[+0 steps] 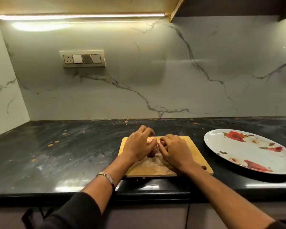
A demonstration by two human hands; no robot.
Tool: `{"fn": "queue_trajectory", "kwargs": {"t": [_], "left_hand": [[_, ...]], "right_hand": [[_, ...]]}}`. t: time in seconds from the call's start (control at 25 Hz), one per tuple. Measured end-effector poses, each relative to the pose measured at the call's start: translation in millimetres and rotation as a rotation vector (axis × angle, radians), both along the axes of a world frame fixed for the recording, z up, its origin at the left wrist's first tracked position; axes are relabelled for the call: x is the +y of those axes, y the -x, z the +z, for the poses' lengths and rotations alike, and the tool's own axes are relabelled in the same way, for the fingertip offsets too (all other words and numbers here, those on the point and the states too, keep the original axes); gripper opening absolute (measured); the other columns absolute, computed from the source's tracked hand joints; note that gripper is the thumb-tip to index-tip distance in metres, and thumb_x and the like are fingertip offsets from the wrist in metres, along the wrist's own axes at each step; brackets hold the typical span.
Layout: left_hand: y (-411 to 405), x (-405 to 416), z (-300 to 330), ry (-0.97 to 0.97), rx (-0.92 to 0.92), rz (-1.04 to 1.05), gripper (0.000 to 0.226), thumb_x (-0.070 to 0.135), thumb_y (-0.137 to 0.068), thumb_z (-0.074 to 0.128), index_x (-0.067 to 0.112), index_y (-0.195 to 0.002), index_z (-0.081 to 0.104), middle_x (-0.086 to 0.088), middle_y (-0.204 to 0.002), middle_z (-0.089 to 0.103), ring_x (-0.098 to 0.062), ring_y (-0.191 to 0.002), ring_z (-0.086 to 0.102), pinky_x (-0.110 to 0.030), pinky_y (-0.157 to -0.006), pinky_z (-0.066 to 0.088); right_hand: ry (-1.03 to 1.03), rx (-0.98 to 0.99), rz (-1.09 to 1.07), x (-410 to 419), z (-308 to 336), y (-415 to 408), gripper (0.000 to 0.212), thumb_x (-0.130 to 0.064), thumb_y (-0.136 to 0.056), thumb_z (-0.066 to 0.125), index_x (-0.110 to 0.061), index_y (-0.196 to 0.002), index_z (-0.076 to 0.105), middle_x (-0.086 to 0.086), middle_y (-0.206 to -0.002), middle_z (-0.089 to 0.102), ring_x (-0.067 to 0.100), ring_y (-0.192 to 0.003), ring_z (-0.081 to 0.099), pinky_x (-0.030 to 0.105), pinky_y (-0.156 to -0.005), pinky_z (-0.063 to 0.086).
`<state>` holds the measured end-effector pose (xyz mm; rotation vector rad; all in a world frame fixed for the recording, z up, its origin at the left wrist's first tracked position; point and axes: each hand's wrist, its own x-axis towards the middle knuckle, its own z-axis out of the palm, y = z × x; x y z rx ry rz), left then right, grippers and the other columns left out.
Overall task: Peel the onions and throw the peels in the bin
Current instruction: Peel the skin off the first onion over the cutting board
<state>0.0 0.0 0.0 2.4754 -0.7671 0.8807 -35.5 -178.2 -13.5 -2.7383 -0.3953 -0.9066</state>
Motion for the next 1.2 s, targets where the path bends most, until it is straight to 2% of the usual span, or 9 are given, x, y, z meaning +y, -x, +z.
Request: {"fn": "queue_trajectory", "kwargs": {"t": [0.12, 0.36, 0.52, 0.64, 0.72, 0.84, 0.92, 1.04, 1.2], "left_hand": [[7.8, 4.0, -10.2, -0.038, 0.076, -0.06, 0.029, 0.053, -0.092, 0.05, 0.032, -0.11, 0.056, 0.012, -0.107, 0.057, -0.005, -0.081, 0.058, -0.021, -0.068, 0.052], [8.0, 17.7, -26.0, 0.008, 0.252, -0.237, 0.032, 0.043, -0.09, 0.065, 0.031, -0.119, 0.058, 0.013, -0.116, 0.059, -0.001, -0.097, 0.054, -0.016, -0.08, 0.049], [4.5, 22.9, -23.3, 0.318, 0.429, -0.362, 0.029, 0.022, -0.088, 0.074, 0.022, -0.116, 0.066, 0.01, -0.111, 0.067, -0.009, -0.099, 0.063, -0.026, -0.081, 0.056], [2.6, 30.7, -16.8, 0.637, 0.688, -0.423, 0.028, 0.027, -0.091, 0.071, 0.024, -0.119, 0.068, 0.004, -0.109, 0.072, -0.016, -0.098, 0.07, -0.028, -0.076, 0.058], [2.5, 32.8, -12.7, 0.777, 0.766, -0.444, 0.024, 0.027, -0.094, 0.067, 0.026, -0.118, 0.07, 0.0, -0.109, 0.073, -0.019, -0.097, 0.07, -0.027, -0.072, 0.056], [-9.9, 27.4, -1.1, 0.784, 0.75, -0.465, 0.024, 0.017, -0.098, 0.059, 0.024, -0.119, 0.068, -0.001, -0.112, 0.073, -0.018, -0.097, 0.067, -0.028, -0.072, 0.053], [-17.9, 19.3, 9.4, 0.718, 0.754, -0.471, 0.02, 0.016, -0.099, 0.056, 0.02, -0.116, 0.066, 0.001, -0.105, 0.072, -0.014, -0.09, 0.066, -0.026, -0.07, 0.053], [-23.2, 9.6, 10.4, 0.693, 0.749, -0.471, 0.019, 0.018, -0.1, 0.056, 0.02, -0.118, 0.061, 0.003, -0.104, 0.071, -0.011, -0.09, 0.068, -0.025, -0.072, 0.054], [-21.9, 5.9, 1.9, 0.704, 0.751, -0.517, 0.022, 0.028, -0.098, 0.057, 0.024, -0.119, 0.062, 0.0, -0.106, 0.071, -0.017, -0.092, 0.07, -0.028, -0.073, 0.057]], "right_hand": [[0.024, -0.006, 0.054, 0.5, -6.4, 0.3, 0.032, -0.044, -0.095, 0.048, -0.024, -0.108, 0.069, -0.006, -0.109, 0.066, 0.011, -0.097, 0.057, 0.027, -0.083, 0.049], [0.043, 0.058, 0.184, -5.2, -14.3, 0.0, 0.03, -0.046, -0.089, 0.059, -0.026, -0.108, 0.072, -0.007, -0.107, 0.067, 0.009, -0.099, 0.055, 0.022, -0.079, 0.05], [-0.037, 0.095, 0.218, -6.8, -11.2, -3.0, 0.035, -0.052, -0.089, 0.057, -0.029, -0.111, 0.071, -0.011, -0.108, 0.065, 0.006, -0.1, 0.054, 0.024, -0.084, 0.05], [-0.144, 0.042, 0.24, -7.0, -5.5, -1.1, 0.033, -0.05, -0.089, 0.058, -0.026, -0.107, 0.072, -0.01, -0.102, 0.067, 0.007, -0.096, 0.058, 0.031, -0.085, 0.052], [-0.214, 0.009, 0.275, -5.2, 3.2, -1.2, 0.03, -0.047, -0.09, 0.059, -0.026, -0.107, 0.072, -0.011, -0.097, 0.069, 0.007, -0.09, 0.06, 0.034, -0.08, 0.053], [-0.394, 0.073, 0.395, -4.5, 20.6, -19.3, 0.024, -0.035, -0.091, 0.068, -0.026, -0.113, 0.07, -0.015, -0.093, 0.07, 0.005, -0.085, 0.064, 0.023, -0.072, 0.053], [-0.527, 0.177, 0.47, -5.9, 33.6, -32.1, 0.022, -0.023, -0.09, 0.072, -0.024, -0.112, 0.071, -0.013, -0.088, 0.071, 0.006, -0.081, 0.067, 0.018, -0.068, 0.052], [-0.631, 0.203, 0.485, -12.3, 39.4, -45.0, 0.014, -0.01, -0.087, 0.074, -0.015, -0.1, 0.076, -0.005, -0.085, 0.074, 0.011, -0.08, 0.071, 0.031, -0.074, 0.06], [-0.745, 0.262, 0.454, -14.1, 32.0, -48.9, 0.011, -0.008, -0.09, 0.071, -0.018, -0.09, 0.075, -0.001, -0.074, 0.073, 0.019, -0.062, 0.069, 0.04, -0.056, 0.061]]}}
